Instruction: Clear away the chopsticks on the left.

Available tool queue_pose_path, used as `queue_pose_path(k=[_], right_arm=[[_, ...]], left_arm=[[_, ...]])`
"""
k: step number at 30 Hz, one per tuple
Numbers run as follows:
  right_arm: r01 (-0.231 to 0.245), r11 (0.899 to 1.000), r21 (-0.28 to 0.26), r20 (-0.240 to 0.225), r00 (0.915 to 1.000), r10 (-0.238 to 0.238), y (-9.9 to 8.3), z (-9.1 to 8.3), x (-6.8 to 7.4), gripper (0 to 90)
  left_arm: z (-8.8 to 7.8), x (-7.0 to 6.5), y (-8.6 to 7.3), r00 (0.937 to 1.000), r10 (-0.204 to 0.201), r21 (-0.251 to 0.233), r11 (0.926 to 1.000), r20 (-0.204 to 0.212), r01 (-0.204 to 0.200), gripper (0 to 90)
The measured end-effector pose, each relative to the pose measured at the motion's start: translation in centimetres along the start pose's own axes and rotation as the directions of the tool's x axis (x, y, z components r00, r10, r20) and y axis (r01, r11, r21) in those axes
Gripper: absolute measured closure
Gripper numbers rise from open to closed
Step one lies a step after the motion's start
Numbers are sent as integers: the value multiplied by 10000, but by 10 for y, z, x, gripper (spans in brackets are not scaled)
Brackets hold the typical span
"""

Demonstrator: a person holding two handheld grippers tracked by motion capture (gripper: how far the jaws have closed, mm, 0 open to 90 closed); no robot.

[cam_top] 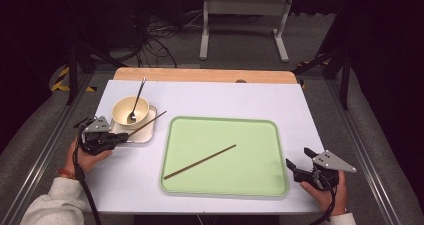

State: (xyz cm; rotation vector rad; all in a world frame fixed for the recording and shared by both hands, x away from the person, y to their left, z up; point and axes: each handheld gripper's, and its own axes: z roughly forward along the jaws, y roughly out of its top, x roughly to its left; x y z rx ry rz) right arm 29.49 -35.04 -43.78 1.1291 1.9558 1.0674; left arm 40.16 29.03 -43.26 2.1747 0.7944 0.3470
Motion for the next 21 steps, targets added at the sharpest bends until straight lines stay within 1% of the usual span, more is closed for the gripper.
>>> queue_pose_path(k=[3,4,6,8,9,10,11,12,13,14,15,17,18,19,20,21], right_arm=[[24,10000,-24,-1,10000,-24,1,1,0,240],[18,10000,-26,13,10000,-18,1,1,0,240],[21,10000,-44,14,10000,-21,2,1,1,241],[33,10000,-48,11,10000,-32,2,1,1,241],[33,10000,-48,11,10000,-32,2,1,1,241],[41,10000,-47,5,10000,-41,2,1,1,241],[41,10000,-47,3,10000,-41,2,1,1,241],[42,10000,-56,12,10000,-42,2,1,0,243],[23,10000,-53,28,10000,-23,2,1,0,243],[17,10000,-51,26,10000,-17,2,1,0,243],[17,10000,-51,26,10000,-17,2,1,0,243],[18,10000,-50,39,10000,-18,2,1,0,243],[16,10000,-46,42,10000,-16,2,1,0,243],[20,10000,-46,42,10000,-20,2,1,0,244],[12,10000,-38,45,10000,-12,2,1,0,244],[4,10000,-34,50,10000,-4,2,1,0,244]], left_arm=[[-4,-9,6,9996,292,-92,9995,-17,-292,851],[-4,-12,8,9996,252,-137,9996,80,-251,851],[-4,-19,13,9992,346,-167,9993,184,-343,851],[-4,-25,19,9987,260,-379,9990,437,-243,851],[-4,-25,19,9987,260,-379,9990,437,-243,851],[-2,-29,22,9986,239,-403,9989,462,-221,851],[-1,-32,25,9982,245,-466,9987,554,-219,851],[0,-35,27,9975,145,-514,9986,695,-110,851],[2,-40,32,9966,157,-650,9978,813,-104,851],[3,-43,34,9961,105,-679,9977,877,-46,851],[3,-43,34,9961,105,-679,9977,877,-46,851],[7,-52,41,9941,157,-739,9972,1070,-78,851],[9,-55,43,9930,164,-801,9968,1166,-70,851],[10,-56,45,9920,265,-773,9969,1236,-169,851],[13,-61,48,9914,249,-751,9971,1284,-153,851],[15,-64,50,9897,291,-830,9964,1405,-175,851]])
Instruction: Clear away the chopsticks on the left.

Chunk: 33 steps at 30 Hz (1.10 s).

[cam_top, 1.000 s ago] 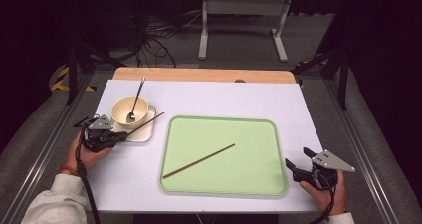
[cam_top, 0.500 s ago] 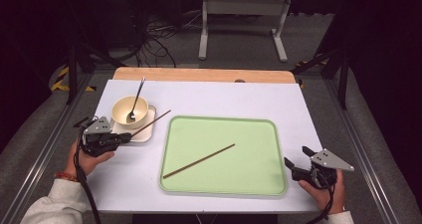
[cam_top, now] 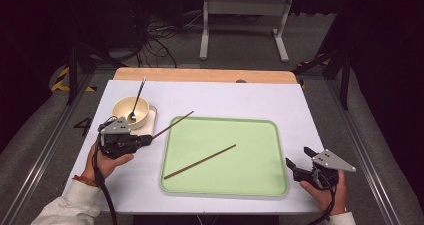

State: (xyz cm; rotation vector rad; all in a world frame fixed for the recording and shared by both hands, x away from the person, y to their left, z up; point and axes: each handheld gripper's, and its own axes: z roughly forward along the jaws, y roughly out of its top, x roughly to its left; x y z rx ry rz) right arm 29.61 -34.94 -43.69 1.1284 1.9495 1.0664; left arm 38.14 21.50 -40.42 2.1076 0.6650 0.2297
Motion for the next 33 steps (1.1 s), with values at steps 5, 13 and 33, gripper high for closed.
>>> queue_pose_path(k=[5,13,33], right_arm=[[27,10000,17,-28,10000,-27,0,0,1,245],[24,10000,52,-29,10000,-24,0,1,1,247],[54,10000,74,-79,10000,-54,-1,1,1,247]], left_arm=[[18,-15,10,9982,153,67,9999,585,-157,851],[61,-38,22,9935,435,704,9962,1051,-511,851],[106,-50,17,9904,-80,1613,9868,1377,-144,850]])
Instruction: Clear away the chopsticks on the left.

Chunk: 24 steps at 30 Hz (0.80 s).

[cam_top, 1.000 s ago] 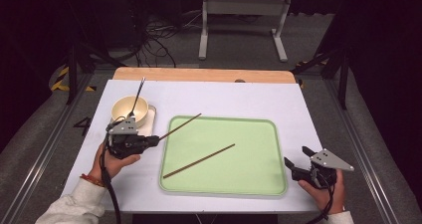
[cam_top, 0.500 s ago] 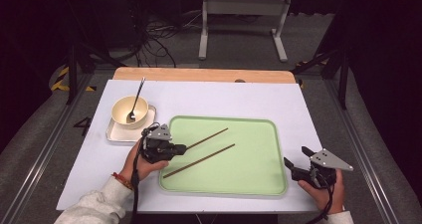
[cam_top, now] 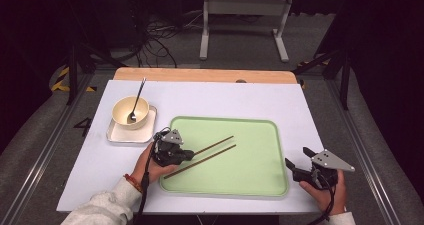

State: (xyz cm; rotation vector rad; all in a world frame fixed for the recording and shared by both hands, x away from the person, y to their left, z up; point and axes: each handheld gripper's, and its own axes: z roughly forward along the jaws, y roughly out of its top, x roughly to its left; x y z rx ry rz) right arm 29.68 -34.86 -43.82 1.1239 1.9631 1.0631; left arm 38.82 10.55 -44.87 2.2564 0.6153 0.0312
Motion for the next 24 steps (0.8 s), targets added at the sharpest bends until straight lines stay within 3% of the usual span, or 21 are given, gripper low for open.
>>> queue_pose_path(k=[4,6,7,9,17,22,24], right_arm=[[0,10000,57,10,10000,0,0,1,0,248],[9,10000,43,-1,10000,-9,0,1,0,247],[13,10000,37,3,10000,-13,0,0,0,247],[-8,10000,42,10,10000,8,0,1,0,246],[-3,10000,11,-44,10000,3,0,1,0,239],[-7,10000,-31,-77,10000,7,1,1,-1,234],[-45,10000,-17,-89,10000,45,1,2,-1,232]], left_arm=[[5,-1,-2,9999,-148,77,9999,34,148,850],[8,-2,-3,9999,-9,294,9996,-149,14,850],[9,-2,-3,10000,7,248,9997,-38,-6,850],[9,-4,-3,9998,78,254,9997,-191,-73,849],[9,-6,-5,9999,121,208,9997,-18,-121,844],[8,-7,-5,9994,133,6,9999,321,-134,811],[7,-8,-5,9996,217,-2,9998,169,-217,799]])
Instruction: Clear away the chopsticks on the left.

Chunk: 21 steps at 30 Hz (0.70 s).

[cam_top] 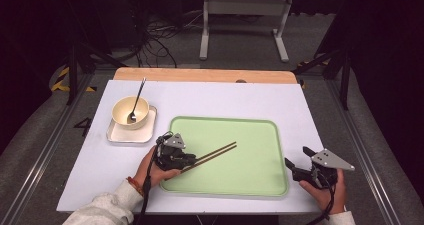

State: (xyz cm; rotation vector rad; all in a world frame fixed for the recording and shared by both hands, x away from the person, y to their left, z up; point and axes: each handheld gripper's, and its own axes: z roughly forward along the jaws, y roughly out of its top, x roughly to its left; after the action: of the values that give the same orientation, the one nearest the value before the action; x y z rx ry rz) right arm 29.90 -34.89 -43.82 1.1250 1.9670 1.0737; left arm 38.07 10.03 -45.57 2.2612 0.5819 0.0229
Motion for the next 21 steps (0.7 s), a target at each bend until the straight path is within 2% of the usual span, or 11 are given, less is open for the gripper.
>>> queue_pose_path(k=[1,3,7,21], right_arm=[[3,10000,-14,-2,10000,-3,0,0,0,232],[12,10000,-4,22,10000,-12,1,0,0,232],[-14,10000,-23,33,10000,14,1,0,0,232],[1,10000,-23,74,10000,-1,2,2,0,237]], left_arm=[[-1,0,0,9999,66,-16,10000,109,-66,802],[-4,-1,1,9996,269,-70,9996,6,-269,805],[-10,-2,2,9986,499,-248,9985,159,-495,900],[-24,-3,9,9957,930,-613,9938,-53,-931,900]])
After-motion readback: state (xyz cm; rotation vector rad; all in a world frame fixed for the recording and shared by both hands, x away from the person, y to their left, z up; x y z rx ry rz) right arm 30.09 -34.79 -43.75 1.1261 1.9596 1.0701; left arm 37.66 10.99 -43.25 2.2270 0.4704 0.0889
